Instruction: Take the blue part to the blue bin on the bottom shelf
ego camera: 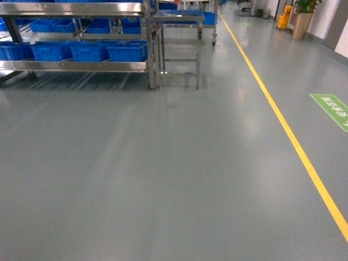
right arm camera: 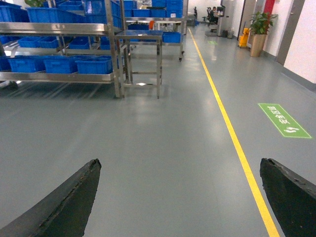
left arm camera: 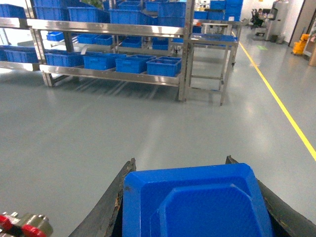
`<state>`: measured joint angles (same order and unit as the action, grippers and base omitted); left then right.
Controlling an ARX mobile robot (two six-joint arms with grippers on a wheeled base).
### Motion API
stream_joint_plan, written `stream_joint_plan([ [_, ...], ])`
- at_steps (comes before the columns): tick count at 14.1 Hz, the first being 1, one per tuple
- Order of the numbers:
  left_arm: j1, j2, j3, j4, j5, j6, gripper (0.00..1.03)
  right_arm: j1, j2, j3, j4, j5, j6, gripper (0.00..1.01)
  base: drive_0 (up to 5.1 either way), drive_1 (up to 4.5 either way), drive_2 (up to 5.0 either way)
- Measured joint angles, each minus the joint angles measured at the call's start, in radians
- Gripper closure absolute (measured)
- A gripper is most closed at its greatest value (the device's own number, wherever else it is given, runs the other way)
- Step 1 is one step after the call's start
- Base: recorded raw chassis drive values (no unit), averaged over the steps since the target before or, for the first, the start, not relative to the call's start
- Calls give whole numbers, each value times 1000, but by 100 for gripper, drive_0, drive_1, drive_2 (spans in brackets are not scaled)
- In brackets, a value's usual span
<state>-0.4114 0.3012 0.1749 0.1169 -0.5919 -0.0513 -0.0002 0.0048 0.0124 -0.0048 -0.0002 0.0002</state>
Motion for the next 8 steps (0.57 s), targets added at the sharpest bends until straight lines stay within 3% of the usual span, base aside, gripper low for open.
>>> stream_joint_plan([
  [8,-3,-3,0,2,0,0,59,0,0,0,4,1,0,3,-150,-150,-150],
])
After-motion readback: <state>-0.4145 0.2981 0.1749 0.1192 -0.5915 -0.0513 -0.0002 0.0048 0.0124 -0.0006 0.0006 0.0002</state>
